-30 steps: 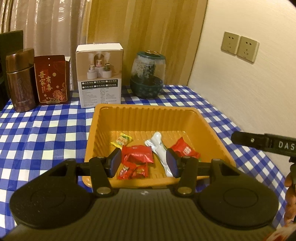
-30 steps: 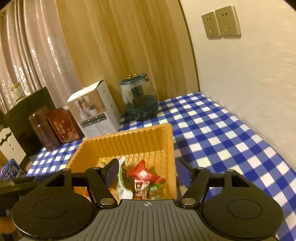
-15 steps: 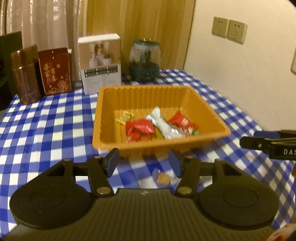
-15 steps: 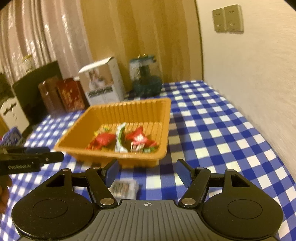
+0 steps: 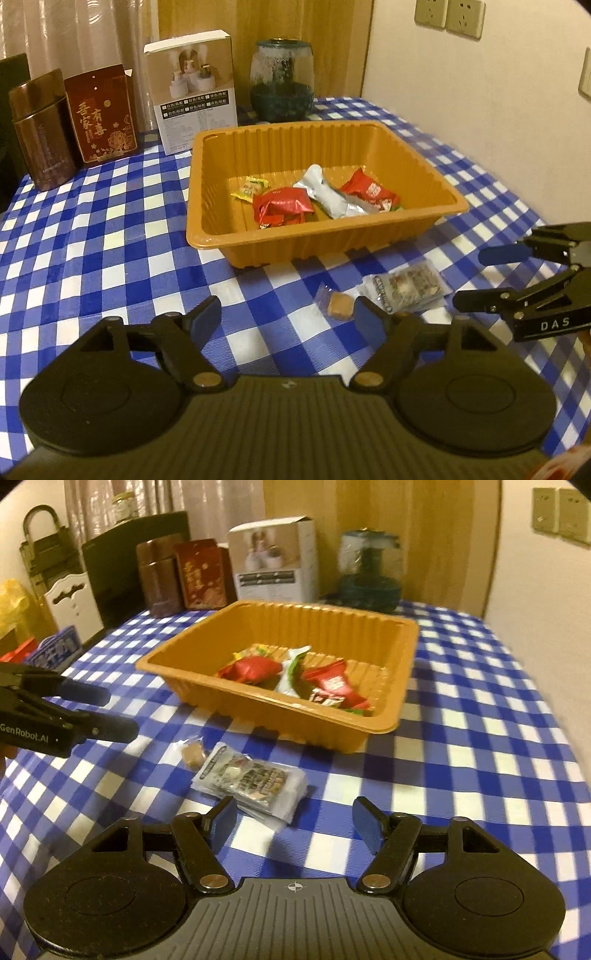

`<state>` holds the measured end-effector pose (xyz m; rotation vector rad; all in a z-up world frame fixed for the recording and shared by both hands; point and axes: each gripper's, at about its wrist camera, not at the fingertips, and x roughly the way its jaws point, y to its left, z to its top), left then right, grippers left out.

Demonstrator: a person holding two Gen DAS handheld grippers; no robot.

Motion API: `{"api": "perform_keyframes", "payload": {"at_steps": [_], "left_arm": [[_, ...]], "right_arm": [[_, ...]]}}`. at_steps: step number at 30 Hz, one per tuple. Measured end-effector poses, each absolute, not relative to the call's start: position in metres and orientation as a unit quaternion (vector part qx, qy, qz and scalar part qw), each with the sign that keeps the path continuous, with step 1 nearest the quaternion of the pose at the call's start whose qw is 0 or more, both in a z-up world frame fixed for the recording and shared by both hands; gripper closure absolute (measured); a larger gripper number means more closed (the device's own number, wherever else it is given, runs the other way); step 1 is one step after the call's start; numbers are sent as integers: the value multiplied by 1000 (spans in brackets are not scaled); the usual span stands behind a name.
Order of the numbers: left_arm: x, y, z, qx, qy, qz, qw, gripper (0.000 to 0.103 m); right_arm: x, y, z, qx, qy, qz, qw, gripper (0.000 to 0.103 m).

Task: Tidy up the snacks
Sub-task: 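Grasp the clear snack bag with the right tool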

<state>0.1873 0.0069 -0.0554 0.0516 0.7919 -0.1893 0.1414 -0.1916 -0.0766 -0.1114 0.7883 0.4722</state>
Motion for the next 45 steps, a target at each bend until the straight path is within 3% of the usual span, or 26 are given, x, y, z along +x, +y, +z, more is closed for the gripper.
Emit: {"api": "perform_keyframes", "payload": {"at_steps": [18,25,27,32,35,40,45], "left_arm": [[195,2,-62,29,394,-111,912,25],[197,3,-66,29,400,-113,909,25],[198,4,-68,27,403,-113,908,25],[200,4,-73,21,410,-116,904,25],[200,4,-76,23,411,-121,903,25],[202,1,-79,27,399,-139,906,25],[209,-8,-81,56,376,-170,909,38]], "right_arm": [[175,-154,-103,-164,365,284,871,27],[188,-145,-110,-139,376,317,859,27],[187,-144,-109,-132,380,324,856,29],[183,-145,-104,-119,384,322,857,58],[180,-147,-101,-105,396,315,856,63],[178,-152,-95,-66,427,275,859,64],[175,-161,-91,-40,444,241,862,64]]}}
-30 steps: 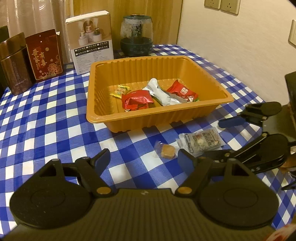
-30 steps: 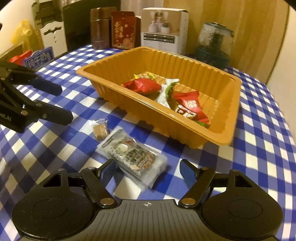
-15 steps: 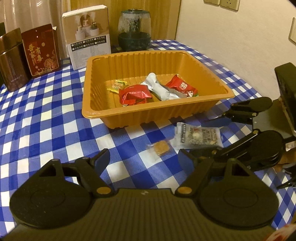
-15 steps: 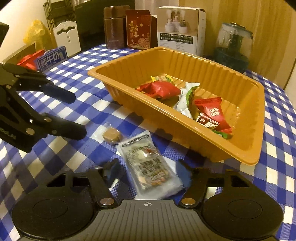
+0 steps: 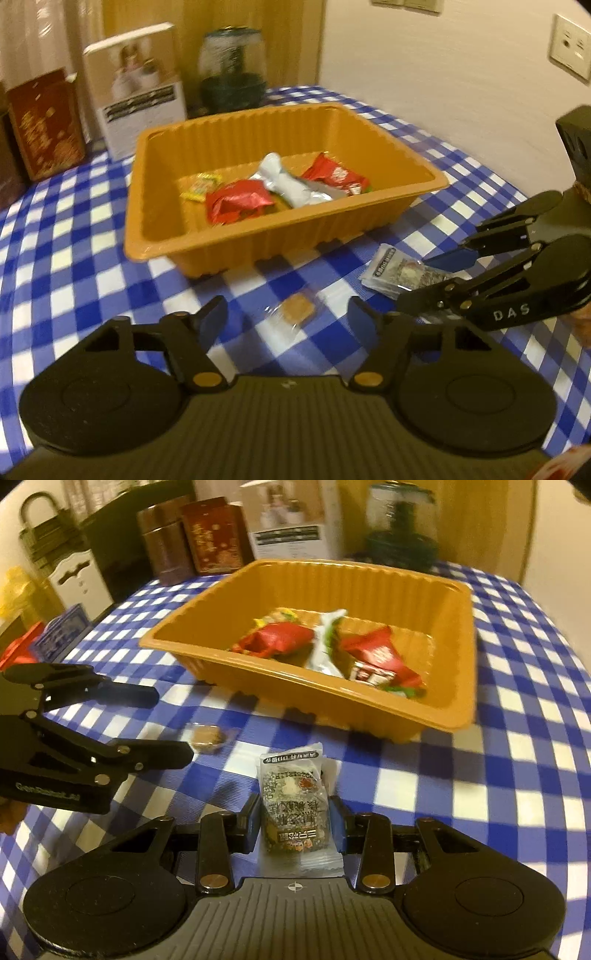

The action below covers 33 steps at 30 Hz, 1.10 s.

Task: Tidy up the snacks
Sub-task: 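Grasp the clear snack bag with the right tool, then grasp the small wrapped cookie with the left tool while the right tool holds the bag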

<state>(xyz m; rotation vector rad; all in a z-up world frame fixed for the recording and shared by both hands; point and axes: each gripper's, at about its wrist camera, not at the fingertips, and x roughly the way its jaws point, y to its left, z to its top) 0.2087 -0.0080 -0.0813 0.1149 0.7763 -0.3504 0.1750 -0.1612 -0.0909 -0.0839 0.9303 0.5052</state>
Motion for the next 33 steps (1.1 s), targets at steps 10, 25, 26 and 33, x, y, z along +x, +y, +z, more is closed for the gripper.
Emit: {"api": "perform_keyframes", "payload": {"at_steps": [10,25,26,33], "left_arm": [[217,-28,-96,140,359,-209,899,53],[215,-38,-99,111,396,-232,881,67],[217,-38,-100,109,399,-225,882,68],[224,-35,-102,68,405,-199,890,72]], "right_arm": [[175,-172,-88,-17,446,229,865,64],[176,-174,-87,-6,449,221,866,64],[176,-174,-87,-5,449,221,866,64],[176,-172,-88,-3,447,217,868,64]]}}
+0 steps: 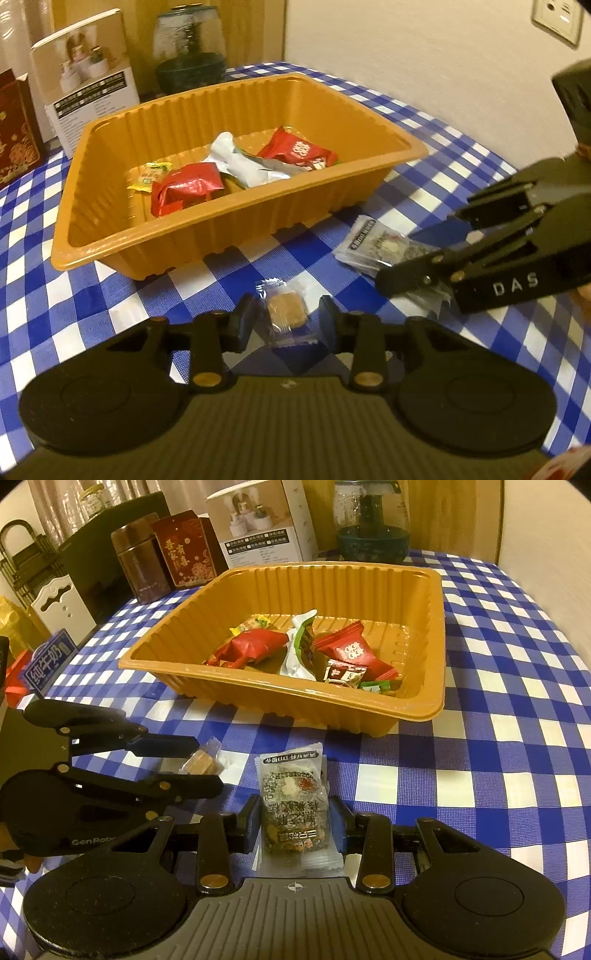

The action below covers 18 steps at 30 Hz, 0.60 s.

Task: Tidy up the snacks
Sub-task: 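Grasp the small wrapped cookie with the left tool while the right tool holds the bag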

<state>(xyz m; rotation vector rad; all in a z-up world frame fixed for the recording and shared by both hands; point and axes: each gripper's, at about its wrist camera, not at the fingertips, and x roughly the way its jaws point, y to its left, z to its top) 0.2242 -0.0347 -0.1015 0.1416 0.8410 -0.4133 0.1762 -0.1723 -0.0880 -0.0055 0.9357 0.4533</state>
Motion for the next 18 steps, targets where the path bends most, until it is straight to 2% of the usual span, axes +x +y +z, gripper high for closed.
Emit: {"api": "perform_keyframes", "payload": {"at_steps": [5,18], "left_arm": [[225,-33,-101,62,406,-181,894,82],[212,-39,-92,38,431,-163,887,83]], "right_arm": [[176,-171,-88,-3,447,216,868,64],[169,-164,-80,4,444,214,870,64]]}}
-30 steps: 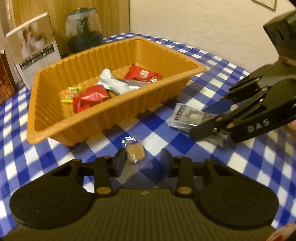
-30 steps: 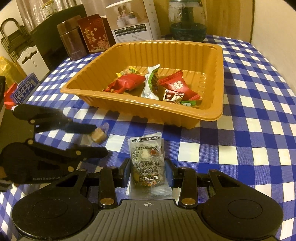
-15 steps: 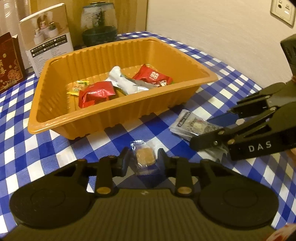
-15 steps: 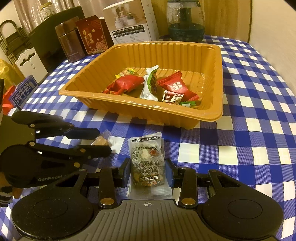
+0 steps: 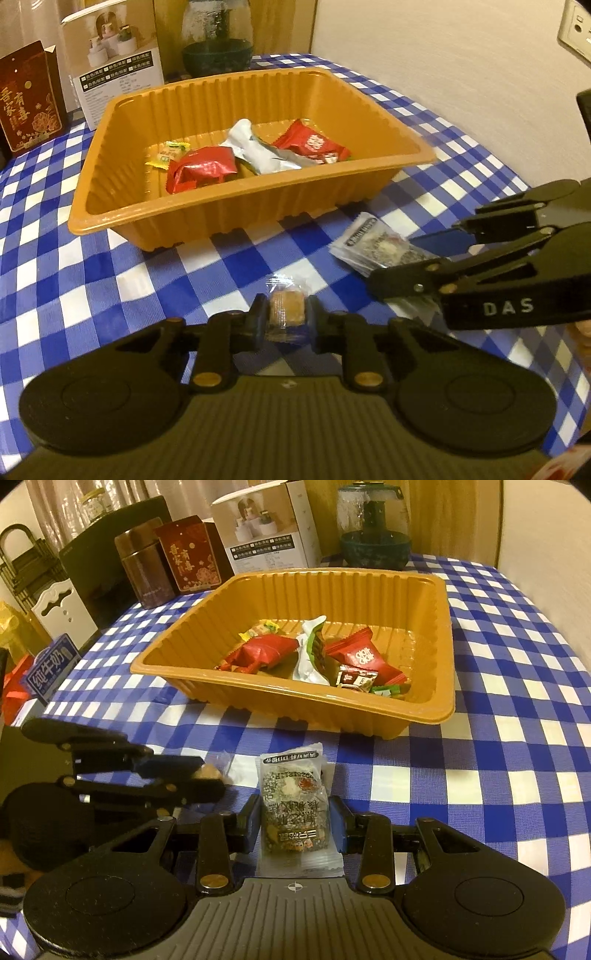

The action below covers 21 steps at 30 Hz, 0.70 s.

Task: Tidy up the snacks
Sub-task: 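Grasp the small wrapped cookie with the left tool while the right tool holds the bag, then carry the cookie and snack bag over the orange tray with both tools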

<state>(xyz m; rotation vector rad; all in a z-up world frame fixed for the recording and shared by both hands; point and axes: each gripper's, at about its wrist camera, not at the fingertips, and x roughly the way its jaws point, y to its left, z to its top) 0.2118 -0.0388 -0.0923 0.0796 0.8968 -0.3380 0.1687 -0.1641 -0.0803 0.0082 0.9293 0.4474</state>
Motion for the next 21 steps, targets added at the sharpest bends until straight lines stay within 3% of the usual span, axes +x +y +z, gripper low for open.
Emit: {"api": "perform_keyframes", "payload": {"at_steps": [21], "left_arm": [[162,-45,-47,4,386,-151,910,83]], "right_arm": [[109,-184,-37,50,400,185,896,64]]}}
